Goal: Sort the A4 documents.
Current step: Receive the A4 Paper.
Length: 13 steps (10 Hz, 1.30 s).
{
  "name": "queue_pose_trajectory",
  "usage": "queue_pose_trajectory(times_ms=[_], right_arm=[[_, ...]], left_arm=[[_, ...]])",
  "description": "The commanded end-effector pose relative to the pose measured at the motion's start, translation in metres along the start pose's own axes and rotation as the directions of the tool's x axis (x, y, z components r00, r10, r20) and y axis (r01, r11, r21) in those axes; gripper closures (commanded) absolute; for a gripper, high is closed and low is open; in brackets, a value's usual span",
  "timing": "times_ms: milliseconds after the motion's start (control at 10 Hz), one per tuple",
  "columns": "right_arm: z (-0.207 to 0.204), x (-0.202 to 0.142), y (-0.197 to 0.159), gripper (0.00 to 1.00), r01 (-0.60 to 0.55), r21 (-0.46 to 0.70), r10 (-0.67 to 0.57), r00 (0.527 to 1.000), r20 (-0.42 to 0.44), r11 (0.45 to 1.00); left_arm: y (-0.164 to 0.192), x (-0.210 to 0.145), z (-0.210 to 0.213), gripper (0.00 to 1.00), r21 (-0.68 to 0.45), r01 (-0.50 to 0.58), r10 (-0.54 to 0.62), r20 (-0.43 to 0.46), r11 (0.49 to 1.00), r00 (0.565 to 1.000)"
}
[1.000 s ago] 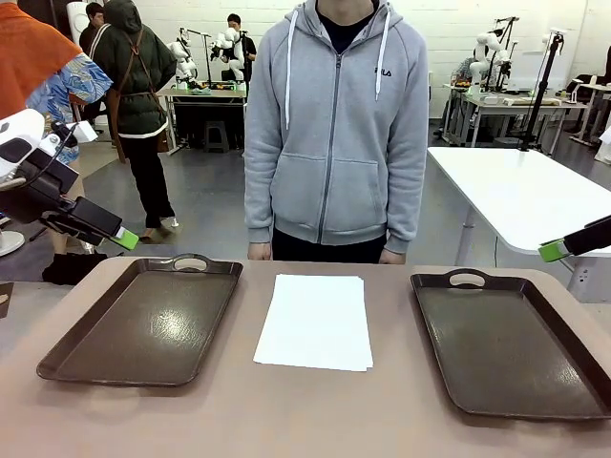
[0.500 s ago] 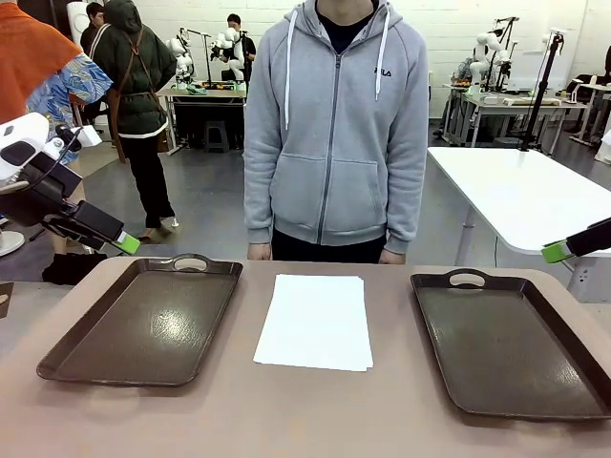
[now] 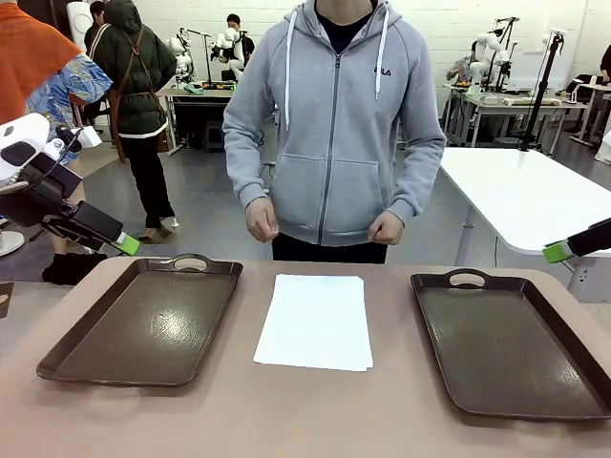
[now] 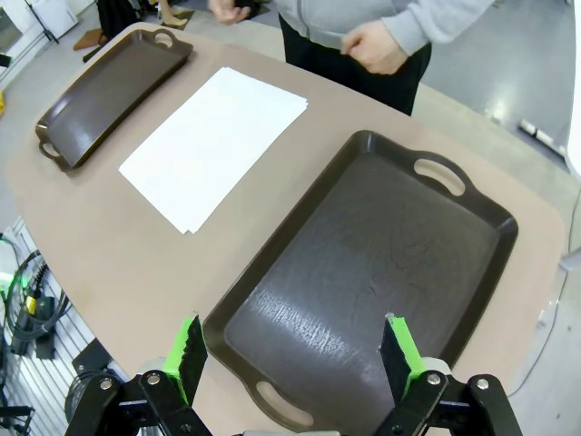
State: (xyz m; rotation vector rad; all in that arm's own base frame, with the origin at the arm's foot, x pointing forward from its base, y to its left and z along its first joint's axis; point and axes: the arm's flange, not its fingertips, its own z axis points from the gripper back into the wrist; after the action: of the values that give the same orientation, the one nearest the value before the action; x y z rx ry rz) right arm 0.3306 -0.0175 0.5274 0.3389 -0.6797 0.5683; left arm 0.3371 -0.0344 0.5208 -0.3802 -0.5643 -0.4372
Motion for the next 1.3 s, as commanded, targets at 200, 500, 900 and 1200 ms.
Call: queue_pose_trajectory(times_ms=[200, 500, 900, 1200], right_arm=[[-0.0011, 0.0003, 0.0006, 0.00, -0.003, 0.010, 0.003, 1.000, 0.003, 1.000], [-0.0011, 0.0003, 0.0006, 0.00, -0.003, 0.010, 0.003, 1.000, 0.003, 1.000], [-0.0011, 0.0003, 0.0006, 0.00, -0.003, 0.010, 0.003, 1.000, 0.003, 1.000], [-0.0011, 0.0003, 0.0006, 0.00, -0.003, 0.010, 0.003, 1.000, 0.003, 1.000]], left_arm=[[-0.0001, 0.0006, 0.0002, 0.00, -0.003, 0.001, -0.001, 0.009, 1.000, 1.000], [-0.0001, 0.0006, 0.0002, 0.00, -0.003, 0.001, -0.001, 0.009, 1.000, 1.000], [-0.0001, 0.0006, 0.0002, 0.00, -0.003, 0.001, -0.001, 0.009, 1.000, 1.000], [-0.0001, 0.0006, 0.0002, 0.00, -0.003, 0.001, -0.001, 0.009, 1.000, 1.000]])
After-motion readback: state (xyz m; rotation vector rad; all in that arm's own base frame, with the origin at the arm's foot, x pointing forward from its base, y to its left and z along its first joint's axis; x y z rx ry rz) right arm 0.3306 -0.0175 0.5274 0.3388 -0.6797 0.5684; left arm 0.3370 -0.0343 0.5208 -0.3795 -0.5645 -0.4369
